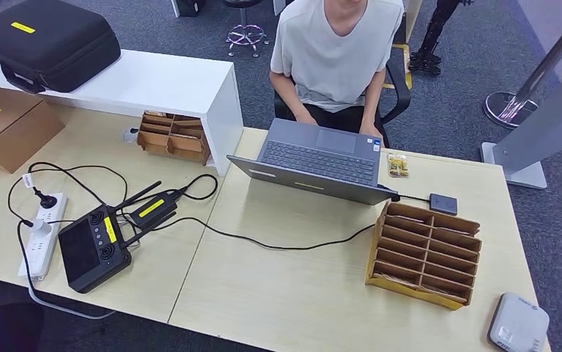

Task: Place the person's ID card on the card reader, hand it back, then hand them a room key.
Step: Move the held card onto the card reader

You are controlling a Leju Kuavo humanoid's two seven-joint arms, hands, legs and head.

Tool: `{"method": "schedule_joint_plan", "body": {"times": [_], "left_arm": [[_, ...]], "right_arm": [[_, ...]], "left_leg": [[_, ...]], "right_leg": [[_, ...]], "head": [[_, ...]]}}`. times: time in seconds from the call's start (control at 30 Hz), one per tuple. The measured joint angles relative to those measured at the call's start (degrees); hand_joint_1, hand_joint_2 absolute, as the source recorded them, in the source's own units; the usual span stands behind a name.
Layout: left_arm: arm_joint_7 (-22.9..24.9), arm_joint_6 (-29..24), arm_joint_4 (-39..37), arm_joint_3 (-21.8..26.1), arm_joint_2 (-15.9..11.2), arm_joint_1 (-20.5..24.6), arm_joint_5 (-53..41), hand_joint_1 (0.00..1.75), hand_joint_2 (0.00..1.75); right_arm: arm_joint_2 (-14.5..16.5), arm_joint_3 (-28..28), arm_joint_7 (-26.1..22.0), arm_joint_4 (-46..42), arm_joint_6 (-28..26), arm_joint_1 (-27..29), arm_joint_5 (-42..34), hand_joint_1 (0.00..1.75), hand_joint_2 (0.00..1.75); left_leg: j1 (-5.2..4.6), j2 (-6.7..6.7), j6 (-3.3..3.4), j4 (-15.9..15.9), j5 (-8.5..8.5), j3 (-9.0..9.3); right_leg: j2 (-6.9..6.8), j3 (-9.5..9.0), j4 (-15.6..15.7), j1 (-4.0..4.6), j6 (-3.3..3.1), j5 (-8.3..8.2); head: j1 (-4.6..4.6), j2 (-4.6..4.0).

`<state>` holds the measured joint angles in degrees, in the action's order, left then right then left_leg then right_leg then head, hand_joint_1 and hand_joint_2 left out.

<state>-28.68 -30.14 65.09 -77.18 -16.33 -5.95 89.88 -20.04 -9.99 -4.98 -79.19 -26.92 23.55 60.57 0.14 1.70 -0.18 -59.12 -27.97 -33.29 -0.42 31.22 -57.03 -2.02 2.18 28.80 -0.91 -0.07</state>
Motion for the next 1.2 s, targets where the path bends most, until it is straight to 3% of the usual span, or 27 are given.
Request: {"method": "schedule_joint_plan", "body": {"times": [0.57, 0.7, 0.87, 0.97, 1.07, 1.2], "left_arm": [[0.0, 0.3, 0.0, 0.0, -0.1, 0.0, 0.0, 0.0, 1.75], [0.0, 0.3, 0.0, -0.2, -0.1, 0.1, 0.0, 0.0, 1.75], [0.0, 0.3, 0.0, -0.3, -0.1, 0.2, 0.0, 0.0, 1.75], [0.0, 0.4, 0.0, -0.9, -0.2, 0.5, 0.0, 0.0, 1.75], [0.2, 0.3, 0.0, -2.2, -0.3, 1.3, -0.1, 0.0, 1.75], [2.7, -3.1, 0.0, -3.7, -0.4, 2.3, -6.2, 0.0, 1.75]], "right_arm": [[-1.4, 1.5, 0.7, -0.7, -0.8, -2.0, -0.9, 1.75, 1.75], [-4.0, 1.8, 1.3, -4.2, -1.0, -2.6, -1.8, 1.75, 1.75], [-10.2, 1.7, 1.3, -10.2, 1.1, -6.2, -4.4, 1.75, 1.75], [-13.6, 2.0, 0.4, -12.3, 4.0, -11.2, -5.9, 1.75, 1.75], [-16.3, 4.6, -0.2, -12.4, 8.4, -21.4, -5.7, 1.75, 1.75], [-16.3, 14.8, 1.7, -8.6, 12.0, -37.7, -0.4, 1.75, 1.75]], "left_leg": [[-0.01, -0.02, 0.0, 0.0, 0.0, 0.01], [-0.03, -0.03, 0.0, 0.0, 0.0, -0.02], [-0.04, -0.13, 0.02, 0.0, 0.01, 0.0], [-0.05, -0.24, 0.03, 0.0, 0.03, -0.06], [-0.03, -0.66, 0.0, 0.0, 0.05, 0.0], [0.0, -0.85, -0.03, 0.0, 0.15, 0.15]], "right_leg": [[0.01, -0.05, 0.0, -0.01, 0.0, -0.01], [0.04, -0.04, 0.0, -0.02, 0.01, -0.02], [0.16, -0.03, 0.0, -0.02, 0.04, -0.08], [0.26, -0.03, 0.0, -0.03, 0.01, -0.17], [0.7, 0.02, -0.1, -0.01, 0.0, -0.32], [0.9, 0.02, -0.1, 0.01, -0.03, -0.4]], "head": [[0.01, 0.0], [0.0, 0.0], [0.01, 0.0], [0.01, 0.0], [0.01, 0.0], [0.02, 0.0]]}}
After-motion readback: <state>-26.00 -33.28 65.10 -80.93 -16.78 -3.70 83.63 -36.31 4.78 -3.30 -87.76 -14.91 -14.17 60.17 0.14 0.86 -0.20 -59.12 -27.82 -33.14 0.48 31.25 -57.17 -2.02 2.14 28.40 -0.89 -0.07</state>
